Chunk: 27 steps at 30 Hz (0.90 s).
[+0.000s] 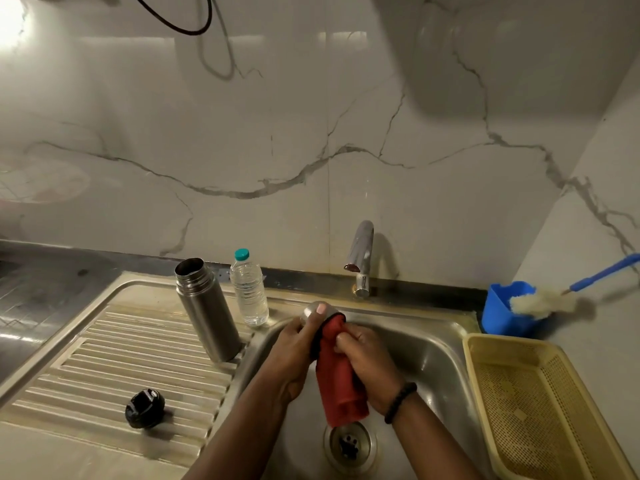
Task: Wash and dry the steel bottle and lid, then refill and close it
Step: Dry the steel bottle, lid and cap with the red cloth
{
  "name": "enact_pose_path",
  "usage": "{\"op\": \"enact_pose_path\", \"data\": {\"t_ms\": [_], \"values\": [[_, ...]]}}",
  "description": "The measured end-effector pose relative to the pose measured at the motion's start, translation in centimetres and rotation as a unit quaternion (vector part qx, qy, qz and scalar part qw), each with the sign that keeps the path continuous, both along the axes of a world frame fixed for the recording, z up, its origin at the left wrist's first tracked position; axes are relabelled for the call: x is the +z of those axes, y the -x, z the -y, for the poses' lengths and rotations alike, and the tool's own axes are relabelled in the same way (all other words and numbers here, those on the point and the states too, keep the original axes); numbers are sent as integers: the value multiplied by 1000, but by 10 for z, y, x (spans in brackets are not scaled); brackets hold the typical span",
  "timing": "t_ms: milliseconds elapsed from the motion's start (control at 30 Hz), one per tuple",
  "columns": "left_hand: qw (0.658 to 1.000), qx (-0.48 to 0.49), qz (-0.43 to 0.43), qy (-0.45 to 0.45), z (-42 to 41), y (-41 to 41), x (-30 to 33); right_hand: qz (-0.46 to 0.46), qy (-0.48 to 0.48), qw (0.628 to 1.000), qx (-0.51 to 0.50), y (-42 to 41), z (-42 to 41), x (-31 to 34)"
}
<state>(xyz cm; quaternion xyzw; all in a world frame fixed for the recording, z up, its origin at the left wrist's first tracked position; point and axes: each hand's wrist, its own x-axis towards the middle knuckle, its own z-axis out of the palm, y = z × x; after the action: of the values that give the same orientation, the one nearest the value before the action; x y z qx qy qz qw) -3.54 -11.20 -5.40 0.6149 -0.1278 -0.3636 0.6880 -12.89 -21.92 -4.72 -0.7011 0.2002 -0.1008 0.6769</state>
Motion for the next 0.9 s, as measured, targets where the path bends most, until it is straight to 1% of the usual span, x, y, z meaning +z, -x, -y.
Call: {"op": "enact_pose_path", "data": {"t_ms": [33, 67, 133, 233, 300, 333, 367, 400, 467, 500, 533, 600, 633, 667, 767, 833, 900], "values": [[1000, -2, -10, 26, -2, 0, -3, -4, -106, 994, 2, 2, 2, 2], [999, -10, -18, 48, -4, -1, -6, -7, -189, 982, -1, 5, 6, 3], [998, -22, -30, 49, -5, -1, -9, -18, -203, 979, -7, 8, 14, -1], [999, -33, -34, -14, 0, 4, -3, -33, -144, 989, -22, 5, 13, -2], [999, -35, -33, -18, 3, 3, -3, -29, -102, 994, -31, 5, 9, -1], [999, -30, -30, -6, 3, 2, -3, -25, -98, 994, -36, 5, 8, 0], [999, -24, -28, 9, 3, 1, -3, -20, -112, 993, -35, 7, 8, -1], [999, -19, -26, 23, 3, 1, -4, -18, -169, 985, -28, 8, 9, -3], [998, -23, -25, 44, 3, 0, -8, -23, -322, 947, 4, 14, 10, -4], [998, -30, -35, 49, 4, 0, -9, -27, -354, 935, 14, 15, 11, -4], [997, -36, -48, 47, 5, 1, -8, -37, -340, 940, 8, 14, 14, -6], [997, -43, -69, 14, 7, 1, -5, -56, -267, 961, -32, 9, 16, -8], [996, -50, -71, -4, 8, 0, -5, -54, -250, 966, -44, 8, 16, -8], [996, -55, -73, -15, 8, -1, -4, -45, -256, 965, -44, 6, 15, -8], [997, -23, -72, -14, 8, -3, -2, -22, -334, 942, -16, 12, 13, -7], [995, 23, -93, 37, 7, -9, -3, -30, -371, 927, -33, 19, 16, -7], [987, 72, -107, 92, 3, -19, -7, -19, -397, 915, -75, 26, 18, -7]]}}
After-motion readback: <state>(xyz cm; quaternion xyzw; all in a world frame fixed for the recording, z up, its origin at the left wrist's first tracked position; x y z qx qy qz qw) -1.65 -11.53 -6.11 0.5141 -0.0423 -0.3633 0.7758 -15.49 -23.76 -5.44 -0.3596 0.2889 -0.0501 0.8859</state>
